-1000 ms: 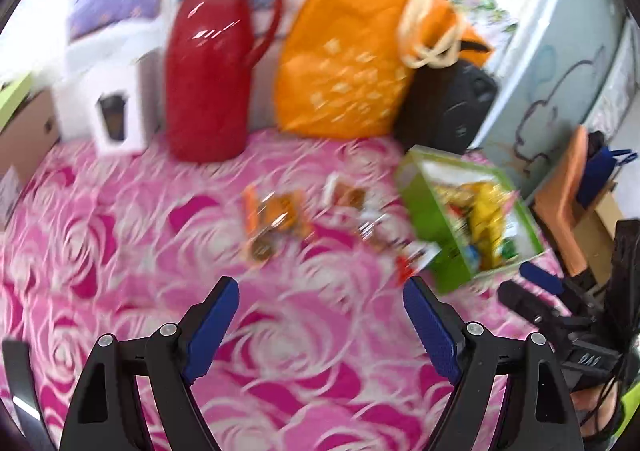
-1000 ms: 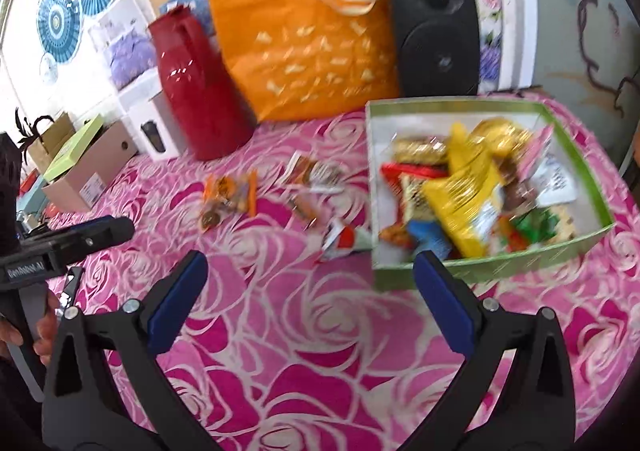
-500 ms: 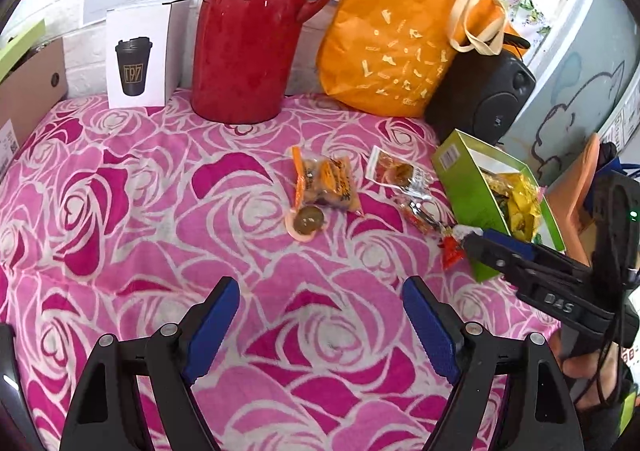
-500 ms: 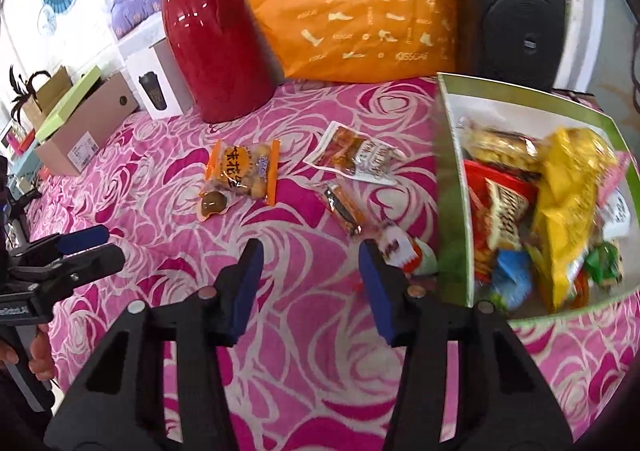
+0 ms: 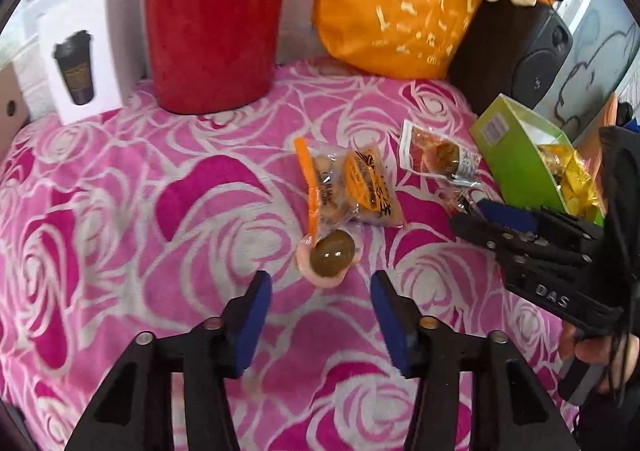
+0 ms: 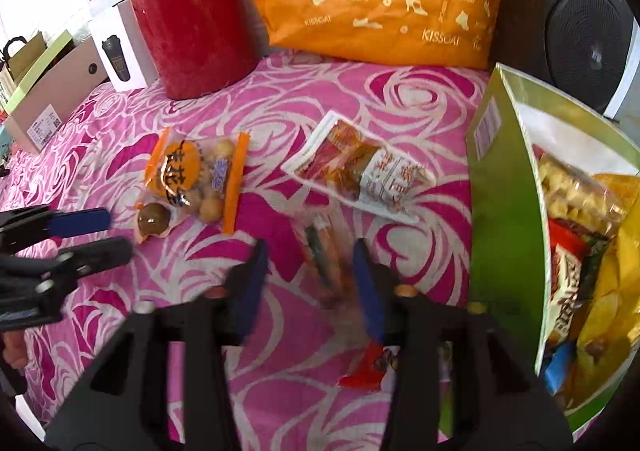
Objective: Organize snacks
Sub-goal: 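Grasp the round brown candy with left tool while right grasps the clear wrapped snack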
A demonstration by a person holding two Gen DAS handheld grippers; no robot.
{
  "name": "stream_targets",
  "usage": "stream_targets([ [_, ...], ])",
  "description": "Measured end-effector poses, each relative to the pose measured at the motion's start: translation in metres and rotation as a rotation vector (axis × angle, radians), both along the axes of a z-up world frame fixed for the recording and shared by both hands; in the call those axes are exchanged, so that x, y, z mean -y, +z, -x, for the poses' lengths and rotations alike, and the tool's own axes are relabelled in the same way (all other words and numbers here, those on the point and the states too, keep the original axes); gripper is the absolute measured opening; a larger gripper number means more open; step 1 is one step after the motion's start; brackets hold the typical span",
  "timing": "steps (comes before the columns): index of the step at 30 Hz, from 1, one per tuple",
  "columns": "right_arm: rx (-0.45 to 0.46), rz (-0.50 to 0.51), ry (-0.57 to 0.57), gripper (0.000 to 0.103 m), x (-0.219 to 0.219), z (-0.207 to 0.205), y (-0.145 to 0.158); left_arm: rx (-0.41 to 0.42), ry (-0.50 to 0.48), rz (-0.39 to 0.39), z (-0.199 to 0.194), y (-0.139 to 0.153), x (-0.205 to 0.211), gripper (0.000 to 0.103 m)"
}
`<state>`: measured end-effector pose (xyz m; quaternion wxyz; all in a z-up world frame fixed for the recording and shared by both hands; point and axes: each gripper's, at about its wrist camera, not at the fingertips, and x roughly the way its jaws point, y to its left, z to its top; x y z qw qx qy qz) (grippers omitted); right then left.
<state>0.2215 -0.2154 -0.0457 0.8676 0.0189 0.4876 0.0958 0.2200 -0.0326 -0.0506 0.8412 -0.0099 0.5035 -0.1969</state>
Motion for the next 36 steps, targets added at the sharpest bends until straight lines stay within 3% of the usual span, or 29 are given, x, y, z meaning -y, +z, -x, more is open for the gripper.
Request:
stream_targets([
  [1, -0.01, -0.015, 0.002, 0.024, 0.001, 0.002, -0.001, 0.003, -0.003, -0.003, -0.002, -0.001, 0.002, 0.05],
  [2, -0.018, -0.032, 0.004, 0.023, 0.001, 0.004, -0.001, 0.005, -0.01, -0.002, -0.005, -0.003, 0.005, 0.046],
  [5, -0.03, -0.094, 0.017, 0.023, 0.0, 0.011, 0.002, -0.002, -0.018, 0.001, -0.011, -0.005, 0.01, 0.044],
  [10, -0.025, -0.074, 0.02, 0.023, -0.008, 0.013, 0.001, 0.006, -0.025, -0.01, -0.019, -0.006, 0.016, 0.044],
  [12, -0.025, -0.082, 0.014, 0.03, -0.008, 0.013, 0.0, 0.008, -0.036, -0.014, -0.019, -0.007, 0.017, 0.035],
  [26, -0.02, -0.088, 0.001, 0.032, -0.009, 0.017, -0.002, -0.006, -0.06, -0.023, -0.013, -0.008, 0.023, 0.036],
  [28, -0.027, -0.076, 0.009, 0.023, -0.013, 0.017, -0.005, -0.001, -0.066, -0.041, -0.013, -0.01, 0.026, 0.035],
  [36, 0.01, -0.114, 0.011, 0.022, -0.013, 0.039, 0.008, -0.01, -0.059, 0.002, 0.004, 0.001, 0.018, 0.031],
])
